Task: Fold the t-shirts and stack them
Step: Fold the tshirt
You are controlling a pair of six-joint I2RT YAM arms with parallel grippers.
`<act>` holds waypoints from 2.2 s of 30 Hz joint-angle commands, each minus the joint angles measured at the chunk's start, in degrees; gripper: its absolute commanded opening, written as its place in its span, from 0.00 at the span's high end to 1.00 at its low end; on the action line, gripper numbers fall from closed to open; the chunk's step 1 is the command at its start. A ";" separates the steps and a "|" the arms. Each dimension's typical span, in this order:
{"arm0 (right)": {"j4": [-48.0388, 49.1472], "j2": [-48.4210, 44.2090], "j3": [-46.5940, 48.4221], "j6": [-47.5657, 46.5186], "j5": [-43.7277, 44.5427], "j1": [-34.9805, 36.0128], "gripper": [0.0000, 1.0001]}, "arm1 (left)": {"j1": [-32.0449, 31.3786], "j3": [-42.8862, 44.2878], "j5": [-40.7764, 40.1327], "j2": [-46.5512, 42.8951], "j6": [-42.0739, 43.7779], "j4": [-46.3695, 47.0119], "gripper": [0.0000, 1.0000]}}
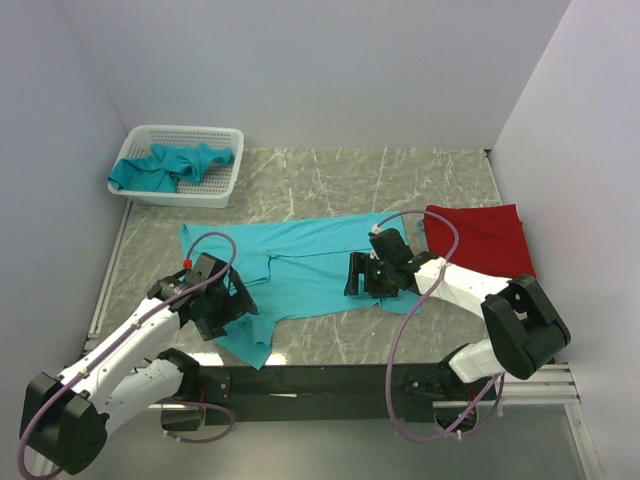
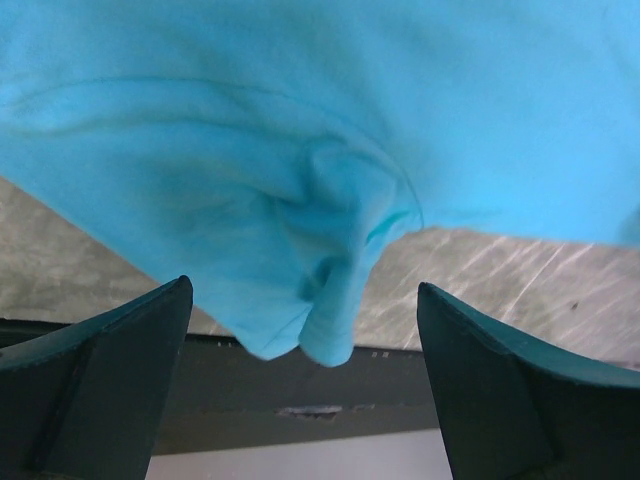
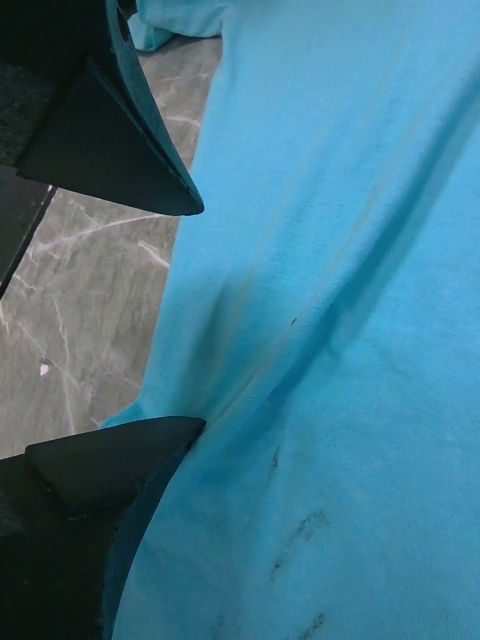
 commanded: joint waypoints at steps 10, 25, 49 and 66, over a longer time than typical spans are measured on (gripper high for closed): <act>-0.66 -7.72 -1.17 -3.86 -7.99 0.07 0.12 | -21.22 1.99 -0.10 -0.66 -5.66 -2.97 0.09; -4.18 -16.69 -0.64 -2.37 -5.01 -1.16 0.12 | -33.90 4.80 -9.25 19.36 -8.92 -0.43 0.44; -7.17 -20.21 -3.01 -4.04 -3.34 -7.75 0.12 | -34.16 5.96 -6.27 24.30 -12.53 -17.57 0.87; -7.69 -20.21 -3.27 -4.74 -3.87 -8.45 0.12 | -34.16 2.51 -2.66 20.87 -14.80 -11.49 0.99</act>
